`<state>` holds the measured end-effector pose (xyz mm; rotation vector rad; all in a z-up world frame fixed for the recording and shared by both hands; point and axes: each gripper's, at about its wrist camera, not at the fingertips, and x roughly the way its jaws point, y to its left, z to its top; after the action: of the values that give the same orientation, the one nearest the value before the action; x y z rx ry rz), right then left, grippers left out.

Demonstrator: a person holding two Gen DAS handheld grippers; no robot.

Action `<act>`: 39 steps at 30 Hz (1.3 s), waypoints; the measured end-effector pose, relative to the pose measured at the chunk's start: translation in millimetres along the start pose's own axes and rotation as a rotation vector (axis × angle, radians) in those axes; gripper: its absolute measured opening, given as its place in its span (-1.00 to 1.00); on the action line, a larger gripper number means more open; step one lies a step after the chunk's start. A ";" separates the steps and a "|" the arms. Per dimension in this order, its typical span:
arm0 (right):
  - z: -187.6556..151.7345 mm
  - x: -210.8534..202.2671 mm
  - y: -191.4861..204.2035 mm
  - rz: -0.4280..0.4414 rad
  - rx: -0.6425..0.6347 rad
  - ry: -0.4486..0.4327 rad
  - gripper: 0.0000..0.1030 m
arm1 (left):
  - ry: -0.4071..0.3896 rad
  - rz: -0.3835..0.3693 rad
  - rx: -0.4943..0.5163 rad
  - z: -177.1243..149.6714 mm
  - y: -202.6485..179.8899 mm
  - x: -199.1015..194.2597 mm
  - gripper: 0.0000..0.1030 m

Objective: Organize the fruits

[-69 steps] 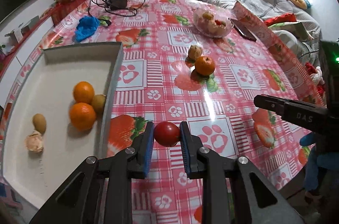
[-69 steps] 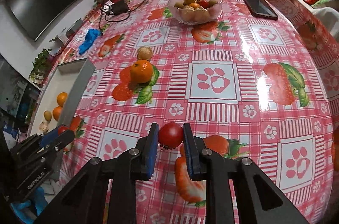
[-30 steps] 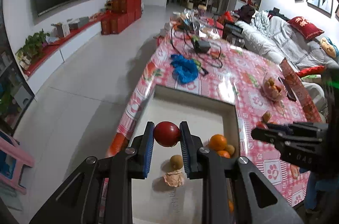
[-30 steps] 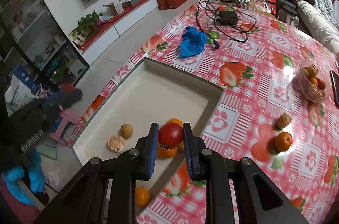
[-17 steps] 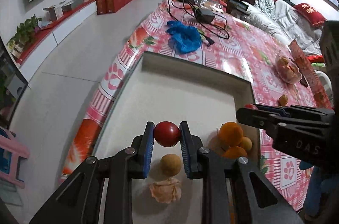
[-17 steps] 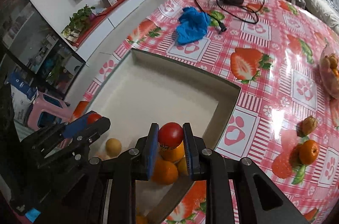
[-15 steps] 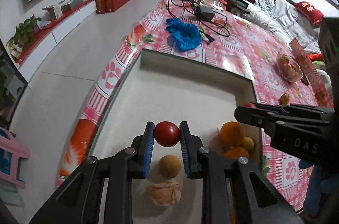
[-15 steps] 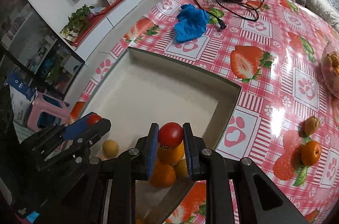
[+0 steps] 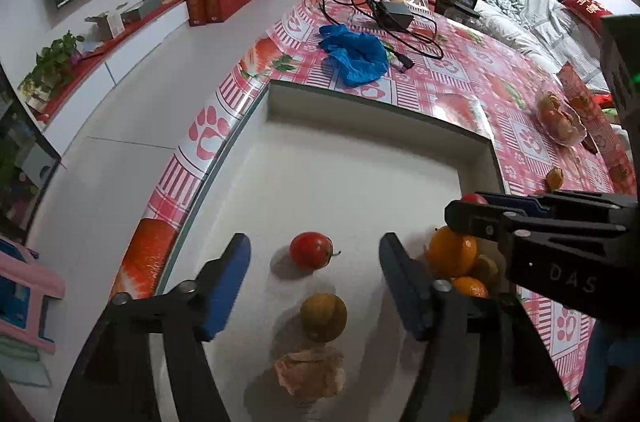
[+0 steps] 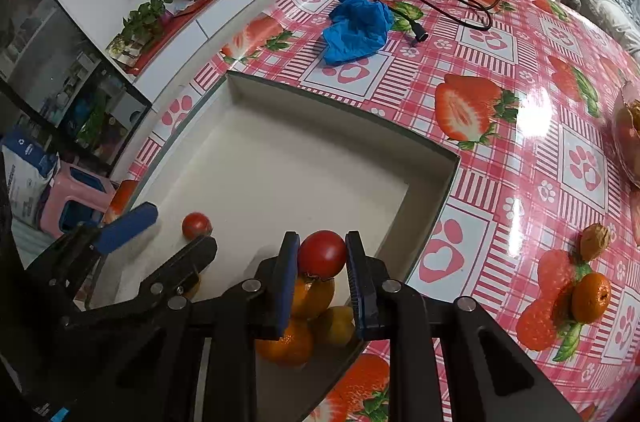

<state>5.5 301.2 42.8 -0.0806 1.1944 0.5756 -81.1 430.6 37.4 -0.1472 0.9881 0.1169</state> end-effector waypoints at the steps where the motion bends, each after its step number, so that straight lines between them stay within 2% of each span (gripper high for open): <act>1: 0.1 -0.1 0.5 0.000 0.000 0.001 -0.51 | 0.000 0.001 -0.001 0.1 0.0 -0.5 0.47; 2: 0.2 -0.4 0.6 0.001 0.001 0.003 -0.44 | -0.004 0.002 -0.004 -0.3 0.6 -1.7 0.51; 4: -0.9 -2.3 0.2 0.000 0.003 0.003 0.39 | -0.007 0.006 -0.006 0.3 -0.3 -2.4 0.55; 5: -2.2 -6.8 0.7 0.012 -0.001 -0.023 0.39 | -0.007 0.008 -0.007 0.3 -0.6 -3.4 0.55; 10: -4.0 -14.2 2.0 -0.011 -0.015 -0.031 0.39 | -0.008 0.003 -0.002 1.3 -5.7 -9.1 0.56; 16: -7.8 -37.4 -18.7 -0.012 0.036 -0.079 0.40 | -0.014 -0.022 0.017 4.6 -22.3 -16.6 0.57; 21: -13.3 -59.6 -53.2 -0.063 0.089 -0.121 0.40 | -0.025 -0.056 0.041 8.3 -43.2 -23.0 0.57; 31: -45.0 -59.8 -146.3 -0.193 0.285 -0.102 0.40 | -0.025 -0.112 0.121 8.6 -89.7 -32.6 0.58; 35: -55.1 -52.1 -164.1 -0.211 0.311 -0.086 0.39 | -0.018 -0.122 0.135 8.9 -99.2 -34.4 0.58; 39: -53.8 -43.7 -168.2 -0.262 0.268 -0.091 0.39 | -0.006 -0.136 0.144 9.9 -108.1 -37.1 0.58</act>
<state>26.7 121.8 21.3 0.0167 1.1405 0.1856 -75.3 324.9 81.5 -0.0817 0.9745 -0.0783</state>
